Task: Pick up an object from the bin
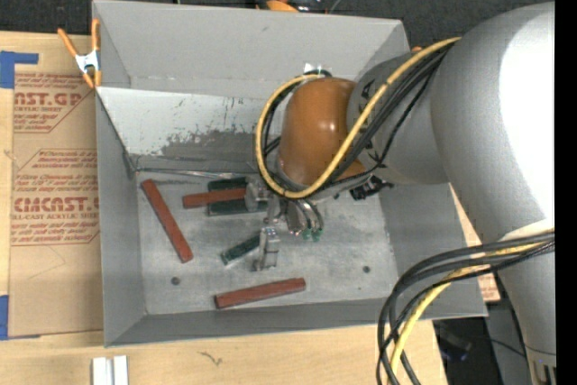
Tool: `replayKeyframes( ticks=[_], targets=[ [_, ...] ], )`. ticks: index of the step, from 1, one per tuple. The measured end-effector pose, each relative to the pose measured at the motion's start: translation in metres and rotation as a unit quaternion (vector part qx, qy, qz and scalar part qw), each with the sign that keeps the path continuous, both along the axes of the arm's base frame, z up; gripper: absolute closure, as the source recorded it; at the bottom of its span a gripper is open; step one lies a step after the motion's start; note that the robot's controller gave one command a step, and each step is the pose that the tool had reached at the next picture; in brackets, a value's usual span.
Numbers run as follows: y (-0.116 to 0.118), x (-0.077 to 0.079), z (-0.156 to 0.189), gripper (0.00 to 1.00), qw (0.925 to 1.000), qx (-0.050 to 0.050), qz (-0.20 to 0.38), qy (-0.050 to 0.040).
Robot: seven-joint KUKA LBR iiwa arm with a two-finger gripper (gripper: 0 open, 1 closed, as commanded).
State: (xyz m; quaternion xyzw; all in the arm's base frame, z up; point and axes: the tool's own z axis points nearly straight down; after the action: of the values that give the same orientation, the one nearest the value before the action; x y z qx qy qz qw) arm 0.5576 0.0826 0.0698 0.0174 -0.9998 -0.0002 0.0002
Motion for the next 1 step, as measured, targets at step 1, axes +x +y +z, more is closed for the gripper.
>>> replayKeyframes(
  ticks=[1],
  targets=[
    [0.0228,-0.0171,0.0011,0.00,0.9970,0.000,0.077,-0.0028]
  ],
)
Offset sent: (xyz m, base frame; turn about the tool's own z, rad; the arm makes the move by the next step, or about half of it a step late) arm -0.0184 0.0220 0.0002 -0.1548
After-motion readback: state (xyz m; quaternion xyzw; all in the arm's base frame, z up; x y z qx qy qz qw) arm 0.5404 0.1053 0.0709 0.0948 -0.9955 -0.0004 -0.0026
